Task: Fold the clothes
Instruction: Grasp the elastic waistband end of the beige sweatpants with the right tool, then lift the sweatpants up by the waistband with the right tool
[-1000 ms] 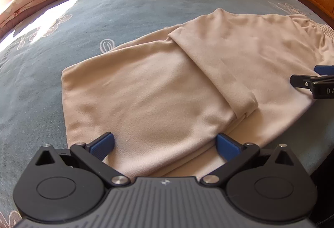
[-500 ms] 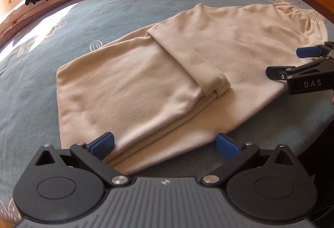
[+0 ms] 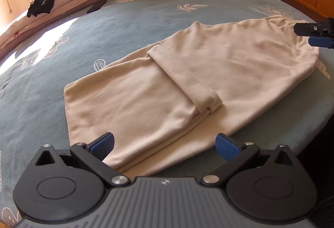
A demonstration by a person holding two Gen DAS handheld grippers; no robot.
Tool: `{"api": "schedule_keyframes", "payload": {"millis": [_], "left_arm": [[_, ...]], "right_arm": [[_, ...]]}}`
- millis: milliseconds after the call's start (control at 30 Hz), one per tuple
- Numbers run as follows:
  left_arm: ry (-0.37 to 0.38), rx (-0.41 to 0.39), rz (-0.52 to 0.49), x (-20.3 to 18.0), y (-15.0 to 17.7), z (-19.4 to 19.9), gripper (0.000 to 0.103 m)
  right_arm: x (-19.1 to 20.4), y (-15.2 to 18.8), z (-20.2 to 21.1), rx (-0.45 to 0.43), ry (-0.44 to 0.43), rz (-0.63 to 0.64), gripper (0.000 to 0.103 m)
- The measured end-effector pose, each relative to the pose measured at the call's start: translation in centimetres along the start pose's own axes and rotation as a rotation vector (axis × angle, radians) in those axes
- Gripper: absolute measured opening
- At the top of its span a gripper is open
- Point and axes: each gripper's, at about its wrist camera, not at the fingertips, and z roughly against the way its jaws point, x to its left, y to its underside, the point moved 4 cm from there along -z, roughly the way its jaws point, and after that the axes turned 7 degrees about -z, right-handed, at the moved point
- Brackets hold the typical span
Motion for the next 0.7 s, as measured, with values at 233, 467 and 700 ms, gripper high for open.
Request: {"api": "schedule_keyframes", "payload": {"millis": [233,467,700], "left_arm": [[0.015,-0.001,-0.003,-0.6,-1.4,-0.3,0.102],[0.024,0.008,-0.007,-1.4,-2.1,-0.6,0.102],[0.024,0.020,0.015,-1.4,-2.8,-1.1,0.102]], "right_arm": [[-14.1,-1.1,2.5,-0.132,-0.078,-0.623,0.103],[-19.6,0.7,-1.4,-0.078,-0.122,-0.906,0.103],[-18.3,-0.5,-5.2,0.051,-0.015,-0.856,0.103]]}}
